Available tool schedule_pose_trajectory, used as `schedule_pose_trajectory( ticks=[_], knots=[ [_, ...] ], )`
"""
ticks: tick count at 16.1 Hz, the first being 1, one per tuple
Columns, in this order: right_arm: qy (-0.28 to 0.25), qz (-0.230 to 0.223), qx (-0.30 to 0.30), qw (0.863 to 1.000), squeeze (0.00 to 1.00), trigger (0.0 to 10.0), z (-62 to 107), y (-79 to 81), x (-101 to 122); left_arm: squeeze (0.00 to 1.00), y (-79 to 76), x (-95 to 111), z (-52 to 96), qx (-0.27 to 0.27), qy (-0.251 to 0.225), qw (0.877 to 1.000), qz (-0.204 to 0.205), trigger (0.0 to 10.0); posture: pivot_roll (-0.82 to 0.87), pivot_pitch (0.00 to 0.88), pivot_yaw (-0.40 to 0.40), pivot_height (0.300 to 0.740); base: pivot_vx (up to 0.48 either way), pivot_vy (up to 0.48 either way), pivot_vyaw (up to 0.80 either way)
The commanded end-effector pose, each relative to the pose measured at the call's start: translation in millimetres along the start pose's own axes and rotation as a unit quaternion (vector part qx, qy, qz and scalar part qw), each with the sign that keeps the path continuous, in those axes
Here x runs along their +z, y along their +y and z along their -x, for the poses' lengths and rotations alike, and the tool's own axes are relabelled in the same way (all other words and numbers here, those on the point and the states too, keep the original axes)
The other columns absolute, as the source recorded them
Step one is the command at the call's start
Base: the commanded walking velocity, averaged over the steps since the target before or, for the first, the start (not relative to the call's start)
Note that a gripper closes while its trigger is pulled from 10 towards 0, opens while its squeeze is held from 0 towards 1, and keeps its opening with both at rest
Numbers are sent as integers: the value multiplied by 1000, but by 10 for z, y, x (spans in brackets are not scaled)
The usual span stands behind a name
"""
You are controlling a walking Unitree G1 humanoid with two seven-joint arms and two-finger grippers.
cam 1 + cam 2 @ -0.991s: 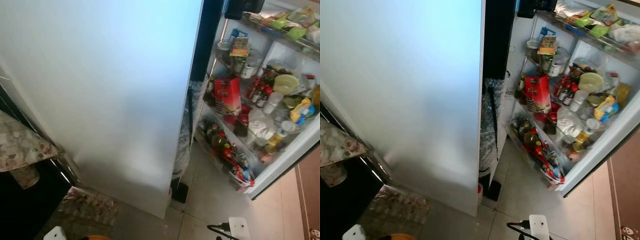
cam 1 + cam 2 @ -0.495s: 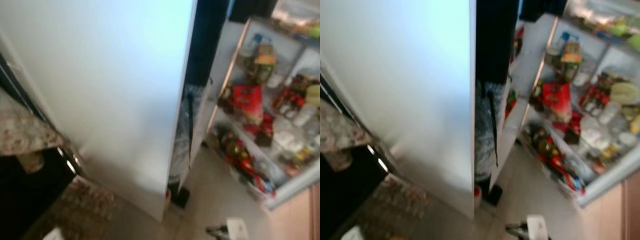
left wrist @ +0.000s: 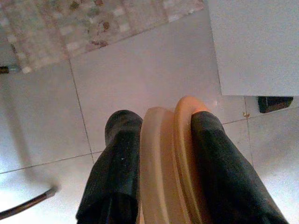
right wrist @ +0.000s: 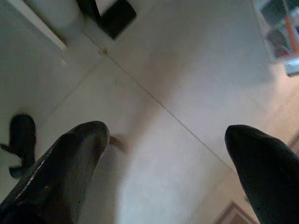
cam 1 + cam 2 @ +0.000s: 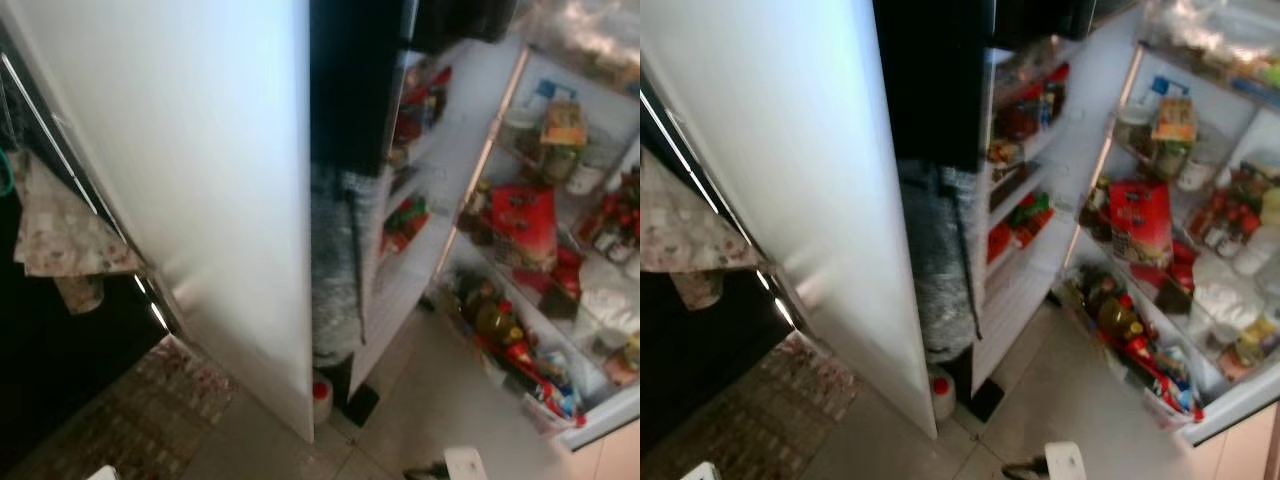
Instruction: Restocking fridge
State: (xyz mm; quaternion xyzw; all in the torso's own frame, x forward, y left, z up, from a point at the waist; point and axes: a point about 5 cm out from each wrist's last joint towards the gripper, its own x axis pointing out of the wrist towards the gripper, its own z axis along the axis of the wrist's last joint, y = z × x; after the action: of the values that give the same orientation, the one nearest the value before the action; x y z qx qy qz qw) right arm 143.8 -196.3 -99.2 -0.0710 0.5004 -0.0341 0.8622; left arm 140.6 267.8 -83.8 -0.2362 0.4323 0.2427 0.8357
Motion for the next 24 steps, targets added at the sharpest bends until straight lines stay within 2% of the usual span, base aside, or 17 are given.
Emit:
schedule_pose_trajectory(
  ticks=[1,4,6,9,12,13,17,19,20,24],
  knots=[
    [14,-1,-6,1000,0,10000,18,-52,-99,0,-67,-28,-12,-8,7,1000,-6,10000,-5,0,52,740,0,-379,0],
    [16,8,-2,1000,0,10000,18,-43,-103,0,-66,-38,-10,-9,7,1000,-5,10000,-11,0,50,740,0,-352,0],
    [13,25,3,1000,0,10000,16,-43,-90,0,-66,-45,-9,-9,7,1000,-5,10000,-14,0,48,740,0,-351,669],
    [13,4,4,1000,0,10000,18,-44,-100,0,-65,-59,-8,-8,8,1000,-2,10000,-17,0,45,740,0,-351,267],
    [10,18,12,1000,0,10000,15,-35,-81,0,-69,-58,-9,-8,7,1000,2,10000,-15,0,41,740,0,-352,138],
    [7,36,16,999,0,10000,11,-37,-59,0,-73,-48,-11,-7,5,1000,4,10000,-13,0,41,740,0,-352,800],
    [5,34,18,999,0,10000,7,-37,-39,0,-69,-27,-13,-3,0,1000,11,10000,-26,0,39,740,0,-347,800],
    [2,18,23,1000,0,10000,4,-43,-17,0,-77,-14,-16,0,-4,1000,19,10000,-27,0,30,740,0,-337,750],
    [3,4,24,1000,0,10000,4,-47,-19,0,-82,-12,-17,-1,-5,1000,20,10000,-25,0,27,740,0,-337,0],
    [0,6,30,1000,0,10000,1,-58,1,0,-101,-13,-20,-2,-4,1000,22,10000,-22,0,24,740,0,-322,0]
  ],
)
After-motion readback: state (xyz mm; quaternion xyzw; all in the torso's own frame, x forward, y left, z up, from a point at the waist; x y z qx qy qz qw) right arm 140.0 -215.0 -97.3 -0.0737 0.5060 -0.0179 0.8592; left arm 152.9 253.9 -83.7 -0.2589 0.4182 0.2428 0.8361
